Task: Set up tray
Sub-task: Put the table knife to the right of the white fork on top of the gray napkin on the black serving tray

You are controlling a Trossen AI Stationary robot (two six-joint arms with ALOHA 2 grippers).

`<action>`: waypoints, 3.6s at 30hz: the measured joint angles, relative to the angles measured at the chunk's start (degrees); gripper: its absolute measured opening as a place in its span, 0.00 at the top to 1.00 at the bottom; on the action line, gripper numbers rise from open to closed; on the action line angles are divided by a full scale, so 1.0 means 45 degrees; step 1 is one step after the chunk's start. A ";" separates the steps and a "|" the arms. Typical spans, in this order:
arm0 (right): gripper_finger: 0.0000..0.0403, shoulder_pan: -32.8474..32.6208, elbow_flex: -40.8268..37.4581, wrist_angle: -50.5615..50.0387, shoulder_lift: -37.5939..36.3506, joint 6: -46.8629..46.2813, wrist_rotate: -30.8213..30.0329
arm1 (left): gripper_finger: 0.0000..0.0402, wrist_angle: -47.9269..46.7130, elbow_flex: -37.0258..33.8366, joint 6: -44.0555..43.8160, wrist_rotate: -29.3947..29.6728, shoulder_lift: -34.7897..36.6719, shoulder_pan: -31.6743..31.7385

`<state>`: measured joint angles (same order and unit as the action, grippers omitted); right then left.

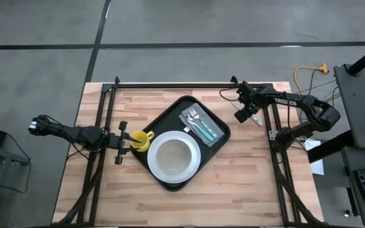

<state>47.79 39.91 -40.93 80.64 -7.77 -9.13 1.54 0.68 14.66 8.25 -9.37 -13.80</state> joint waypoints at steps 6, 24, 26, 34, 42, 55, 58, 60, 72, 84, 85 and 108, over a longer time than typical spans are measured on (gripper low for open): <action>0.82 0.0000 -0.0076 -0.0005 0.0005 -0.0579 0.0011 | 0.75 -0.0005 -0.0001 0.0000 0.0002 0.0000 0.0000; 0.80 0.0000 -0.0017 0.0374 0.0005 -0.1062 0.0029 | 0.75 0.0000 -0.0004 0.0005 0.0005 0.0000 0.0000; 0.81 0.0000 -0.0017 0.0374 0.0005 -0.0968 0.0034 | 0.75 -0.0003 -0.0002 0.0003 0.0005 0.0000 0.0000; 0.81 0.0001 -0.0017 0.0390 0.0007 -0.0508 0.0029 | 0.75 -0.0005 -0.0004 0.0000 0.0002 0.0000 0.0000; 0.78 0.0053 -0.0013 0.0374 0.0610 -0.0259 0.0035 | 0.75 -0.0002 -0.0003 0.0002 0.0002 0.0000 0.0000; 0.82 -0.0083 0.0182 0.0180 0.1268 -0.0552 -0.0441 | 0.75 -0.0001 -0.0002 0.0001 0.0000 0.0000 0.0000; 0.89 -0.0086 0.0182 0.0152 0.1273 -0.0505 -0.0295 | 0.75 -0.0005 0.0001 0.0000 0.0000 0.0000 0.0000; 0.95 -0.0083 0.0187 0.0110 0.1273 -0.0482 -0.0298 | 0.75 -0.0002 -0.0001 0.0002 0.0003 0.0000 0.0000; 0.96 -0.0200 0.0855 -0.0184 0.1268 -0.1405 0.0840 | 0.75 -0.0005 -0.0001 0.0002 0.0003 0.0000 0.0000; 0.97 -0.2760 0.2705 -0.1661 0.1263 -0.3367 0.0803 | 0.75 -0.0002 -0.0004 0.0002 0.0005 0.0000 0.0000; 0.97 -0.3015 0.2856 -0.1661 0.1263 -0.3532 0.0803 | 0.75 -0.0001 0.0001 0.0001 0.0001 0.0000 0.0000; 0.97 -0.5557 0.3960 -0.0841 0.1268 -0.5533 0.0727 | 0.75 -0.0005 -0.0001 0.0003 0.0005 0.0000 0.0000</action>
<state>22.78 57.73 -44.71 86.35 -32.67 -5.85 1.52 0.68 14.67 8.27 -9.37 -13.80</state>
